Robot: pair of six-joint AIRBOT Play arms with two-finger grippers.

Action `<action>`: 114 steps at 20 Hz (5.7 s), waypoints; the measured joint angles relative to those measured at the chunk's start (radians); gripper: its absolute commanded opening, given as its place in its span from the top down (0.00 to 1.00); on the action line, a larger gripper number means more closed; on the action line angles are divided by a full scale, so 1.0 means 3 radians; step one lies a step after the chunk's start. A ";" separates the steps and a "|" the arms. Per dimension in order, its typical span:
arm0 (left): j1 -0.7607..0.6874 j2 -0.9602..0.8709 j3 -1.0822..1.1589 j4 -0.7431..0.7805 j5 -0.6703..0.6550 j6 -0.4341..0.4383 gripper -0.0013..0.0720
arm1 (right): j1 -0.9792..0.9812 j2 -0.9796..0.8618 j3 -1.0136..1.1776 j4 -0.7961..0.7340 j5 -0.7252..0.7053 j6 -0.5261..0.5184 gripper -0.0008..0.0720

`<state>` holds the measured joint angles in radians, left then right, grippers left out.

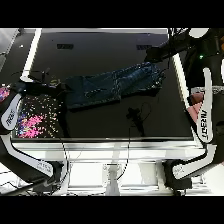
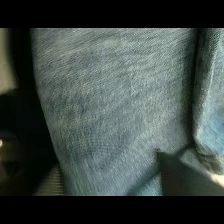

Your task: Fold the clothes and pants, and hang the long-sleeved shirts on hangers.

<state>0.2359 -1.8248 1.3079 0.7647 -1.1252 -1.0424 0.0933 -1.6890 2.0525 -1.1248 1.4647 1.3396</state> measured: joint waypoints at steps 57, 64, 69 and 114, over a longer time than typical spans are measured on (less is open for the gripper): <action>-0.1315 0.0067 0.2413 0.0464 -0.0656 -0.1614 0.96 | 0.1050 -0.0315 -0.0454 -0.0580 -0.0771 0.0242 0.94; -0.1956 -0.0317 0.2379 0.0462 -0.0117 -0.1615 0.02 | 0.0248 0.0182 -0.0454 -0.0638 -0.0431 0.0140 0.88; -0.2070 -0.0364 0.2379 0.0459 0.0013 -0.1621 0.06 | -0.0112 0.0248 -0.0453 -0.0730 -0.0533 0.0121 0.82; -0.2683 0.0760 -0.0028 0.1962 0.0094 -0.1451 0.96 | 0.0174 -0.0732 -0.0554 0.0341 -0.1111 -0.0084 0.12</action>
<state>-0.5690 -1.5967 1.2995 1.3533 -1.0969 -1.4776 0.1455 -1.9087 1.8862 -1.0225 1.1313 1.3144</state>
